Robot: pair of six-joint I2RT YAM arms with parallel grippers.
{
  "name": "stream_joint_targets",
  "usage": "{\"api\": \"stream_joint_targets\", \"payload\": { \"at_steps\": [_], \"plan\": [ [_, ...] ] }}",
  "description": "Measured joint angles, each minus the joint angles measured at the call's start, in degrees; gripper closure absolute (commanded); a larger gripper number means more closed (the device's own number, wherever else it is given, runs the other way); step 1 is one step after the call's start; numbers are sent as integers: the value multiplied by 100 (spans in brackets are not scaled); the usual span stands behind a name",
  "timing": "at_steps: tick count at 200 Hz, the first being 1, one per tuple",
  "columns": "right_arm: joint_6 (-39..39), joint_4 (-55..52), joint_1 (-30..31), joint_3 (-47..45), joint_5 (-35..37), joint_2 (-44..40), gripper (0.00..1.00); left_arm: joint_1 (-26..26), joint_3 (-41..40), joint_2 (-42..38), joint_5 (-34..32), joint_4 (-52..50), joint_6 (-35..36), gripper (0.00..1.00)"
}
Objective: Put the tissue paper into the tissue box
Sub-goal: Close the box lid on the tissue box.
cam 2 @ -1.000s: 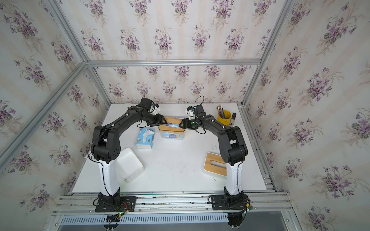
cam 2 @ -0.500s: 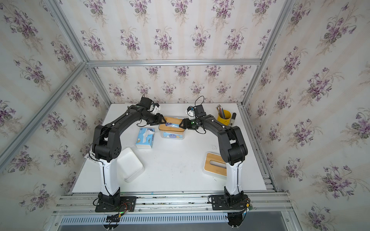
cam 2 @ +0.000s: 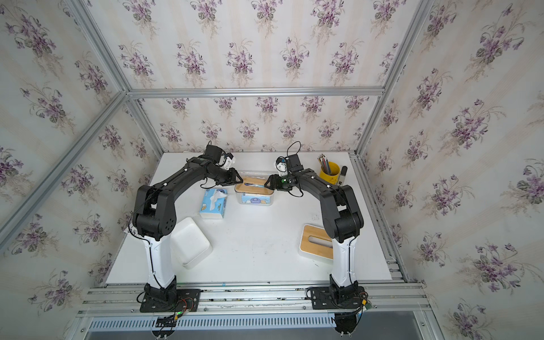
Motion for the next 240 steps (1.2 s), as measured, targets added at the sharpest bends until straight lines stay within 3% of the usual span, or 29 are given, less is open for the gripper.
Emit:
{"api": "stream_joint_targets", "payload": {
  "at_steps": [79,127,201,240],
  "plan": [
    [-24,4,-35,0,17,-2,36,-37,-74,-20,-46,-293,138,43],
    [-42,2,-68,0,22,-83,29,24,-74,-46,-87,-439,157,35],
    [-245,-68,-120,-2,468,-590,30,24,-74,-92,-26,-529,197,34],
    [-968,-61,173,-57,922,-1062,33,-68,-63,-7,284,-426,129,33]
  ]
}}
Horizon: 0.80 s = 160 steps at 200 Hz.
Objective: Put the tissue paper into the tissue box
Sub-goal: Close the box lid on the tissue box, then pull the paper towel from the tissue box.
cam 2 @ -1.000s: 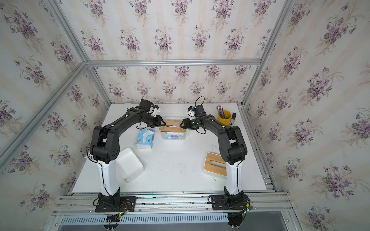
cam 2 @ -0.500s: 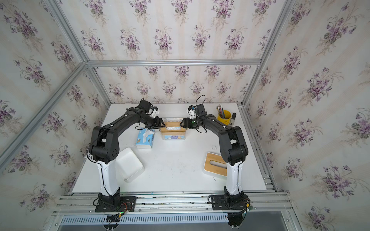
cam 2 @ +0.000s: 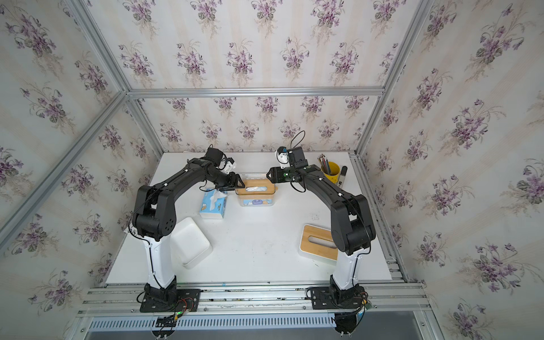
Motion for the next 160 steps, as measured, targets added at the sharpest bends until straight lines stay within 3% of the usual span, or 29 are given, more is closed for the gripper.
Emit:
{"api": "stream_joint_targets", "payload": {
  "at_steps": [34,89,160],
  "plan": [
    [-951,-7,195,-13,-142,-31,37,-59,-68,-9,293,160,-146,33],
    [-2535,-509,507,509,-225,551,45,68,-66,-350,-13,61,-142,30],
    [-3342,-994,688,1104,109,1178,52,90,-175,-564,-92,72,-125,28]
  ]
}}
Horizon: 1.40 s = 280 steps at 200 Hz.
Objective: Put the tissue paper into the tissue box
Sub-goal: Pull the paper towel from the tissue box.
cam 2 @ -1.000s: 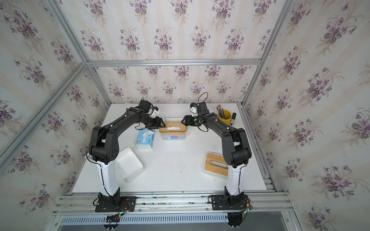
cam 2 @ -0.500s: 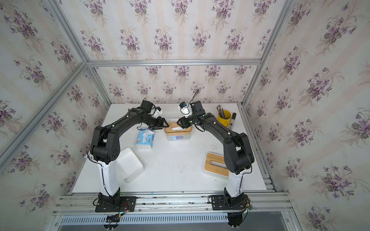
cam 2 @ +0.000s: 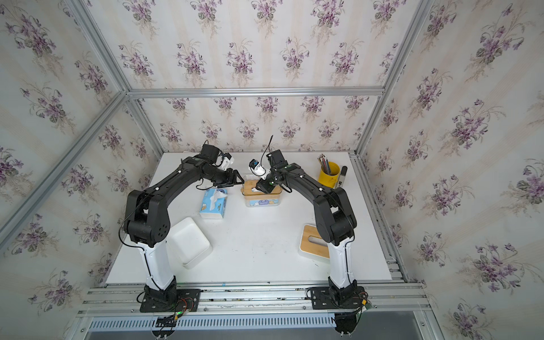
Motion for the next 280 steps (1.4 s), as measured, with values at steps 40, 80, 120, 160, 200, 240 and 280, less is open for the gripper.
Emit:
{"api": "stream_joint_targets", "payload": {
  "at_steps": [40,80,120,160,200,240,280],
  "plan": [
    [-153,-133,26,188,190,269,58,7,-11,-26,0,0,11,28],
    [-210,-109,262,313,258,391,61,33,-11,-26,26,2,31,28],
    [-232,-144,295,321,229,433,64,44,-11,-26,33,-2,66,28],
    [-258,-142,310,415,291,538,73,55,-11,-26,59,-2,107,28],
    [-343,-155,313,501,361,601,84,70,-11,-11,72,0,109,28],
    [-382,-251,313,496,415,601,96,70,-11,39,92,-4,107,28],
    [-404,-264,304,448,391,452,100,70,-81,39,116,35,103,29]
  ]
}}
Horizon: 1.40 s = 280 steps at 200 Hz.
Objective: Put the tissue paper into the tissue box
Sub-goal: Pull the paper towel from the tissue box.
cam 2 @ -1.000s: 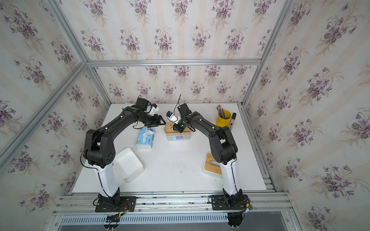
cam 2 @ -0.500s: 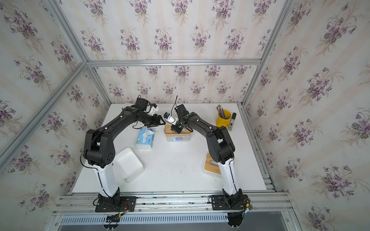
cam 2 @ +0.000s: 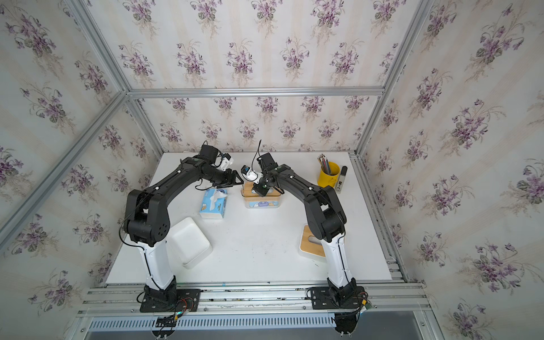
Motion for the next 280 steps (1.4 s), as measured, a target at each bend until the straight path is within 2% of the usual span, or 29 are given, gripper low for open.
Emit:
{"api": "stream_joint_targets", "payload": {
  "at_steps": [50,99,214,245,280],
  "plan": [
    [7,55,-46,-63,-146,-184,100,-28,-232,33,76,153,-120,30],
    [94,76,-79,31,-286,-199,100,-214,-125,297,199,256,-168,34],
    [826,-629,-286,1399,-610,699,100,-350,-160,485,190,232,-162,35],
    [1113,-737,-424,1650,-544,835,91,-376,-160,494,201,260,-142,36],
    [1141,-809,-442,1521,-603,584,70,-376,-133,494,201,232,-144,36]
  ]
}}
